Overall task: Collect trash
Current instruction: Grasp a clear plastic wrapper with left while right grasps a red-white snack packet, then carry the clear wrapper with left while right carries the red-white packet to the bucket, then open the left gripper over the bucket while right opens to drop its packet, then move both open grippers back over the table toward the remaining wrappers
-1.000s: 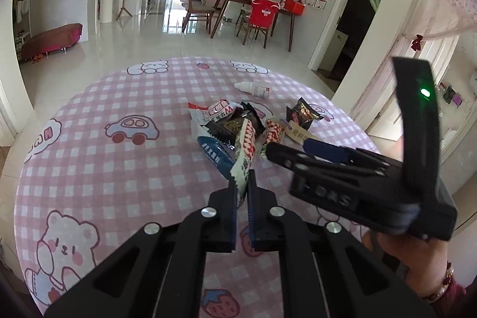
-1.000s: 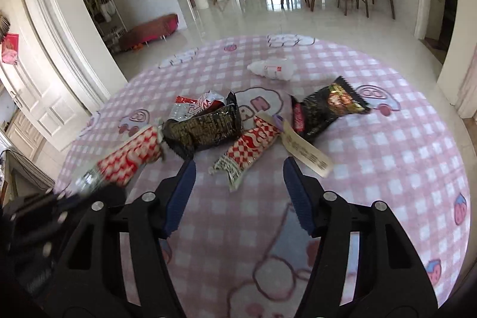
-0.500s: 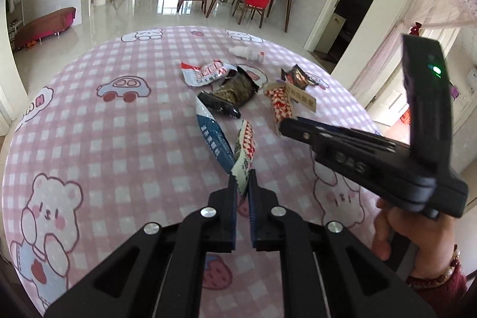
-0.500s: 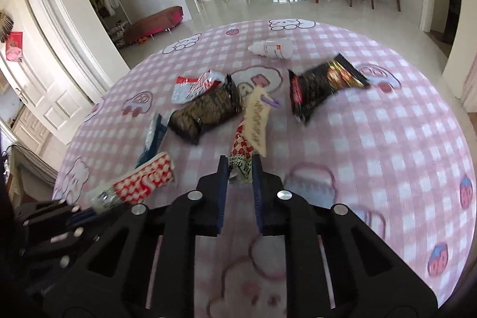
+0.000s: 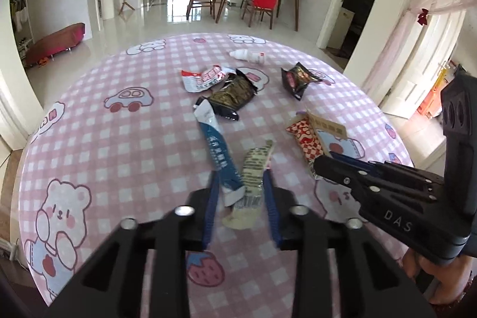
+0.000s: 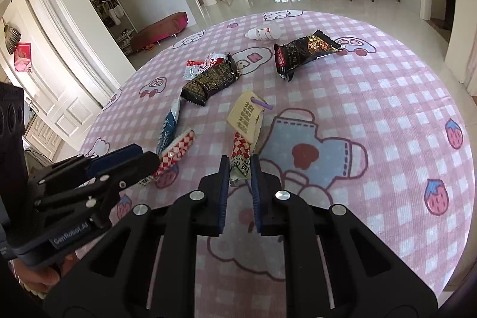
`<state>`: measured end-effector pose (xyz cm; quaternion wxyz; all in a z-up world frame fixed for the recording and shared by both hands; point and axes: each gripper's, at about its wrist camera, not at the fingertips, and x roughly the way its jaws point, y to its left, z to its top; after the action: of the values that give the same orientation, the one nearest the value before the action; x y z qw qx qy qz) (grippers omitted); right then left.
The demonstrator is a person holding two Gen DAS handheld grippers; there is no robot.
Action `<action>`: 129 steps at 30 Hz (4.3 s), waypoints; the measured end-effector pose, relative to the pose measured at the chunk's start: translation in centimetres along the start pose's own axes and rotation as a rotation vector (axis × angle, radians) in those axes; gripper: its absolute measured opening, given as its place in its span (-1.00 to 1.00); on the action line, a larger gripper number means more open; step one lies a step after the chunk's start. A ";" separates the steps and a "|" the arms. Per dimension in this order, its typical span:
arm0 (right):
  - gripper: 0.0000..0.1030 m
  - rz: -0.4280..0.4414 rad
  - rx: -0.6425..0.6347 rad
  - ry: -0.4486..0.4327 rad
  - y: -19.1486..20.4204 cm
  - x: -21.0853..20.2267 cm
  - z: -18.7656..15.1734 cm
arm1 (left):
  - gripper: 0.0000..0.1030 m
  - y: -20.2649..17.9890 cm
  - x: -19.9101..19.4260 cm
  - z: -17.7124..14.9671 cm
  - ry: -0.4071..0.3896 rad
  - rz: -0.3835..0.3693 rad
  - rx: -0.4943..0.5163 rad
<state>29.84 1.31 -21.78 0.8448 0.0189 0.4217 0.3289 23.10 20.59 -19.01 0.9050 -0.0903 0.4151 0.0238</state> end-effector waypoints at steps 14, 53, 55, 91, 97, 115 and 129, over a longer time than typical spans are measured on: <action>-0.73 0.024 0.021 -0.019 -1.1 -2.3 -1.7 | -0.43 -2.3 1.4 -1.2 0.078 0.010 0.081; -0.80 0.073 0.038 -0.124 -2.5 -7.8 -3.0 | -0.73 -5.8 -0.6 1.8 -0.009 -0.045 0.151; -0.80 0.072 0.053 -0.150 -3.3 -9.2 -3.5 | -0.73 -7.4 -1.0 1.8 -0.015 -0.065 0.170; -0.10 -0.326 0.557 -0.276 -28.5 -24.2 -21.0 | -0.73 -41.9 11.5 -7.7 0.290 -0.417 0.589; -0.01 -0.361 0.575 -0.304 -28.8 -25.1 -21.4 | -0.72 -42.4 11.4 -8.1 0.304 -0.429 0.598; 0.18 -0.487 0.646 -0.422 -28.7 -28.0 -22.5 | 0.58 -42.7 10.4 -6.5 0.264 -0.448 0.551; 0.18 -0.428 0.554 -0.416 -24.2 -26.5 -18.1 | 0.58 -32.4 5.0 -2.4 0.144 -0.407 0.454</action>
<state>18.40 -37.23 -22.36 0.9245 0.2236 0.3086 0.0089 28.43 -11.88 -19.70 0.8563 0.0311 0.4464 -0.2578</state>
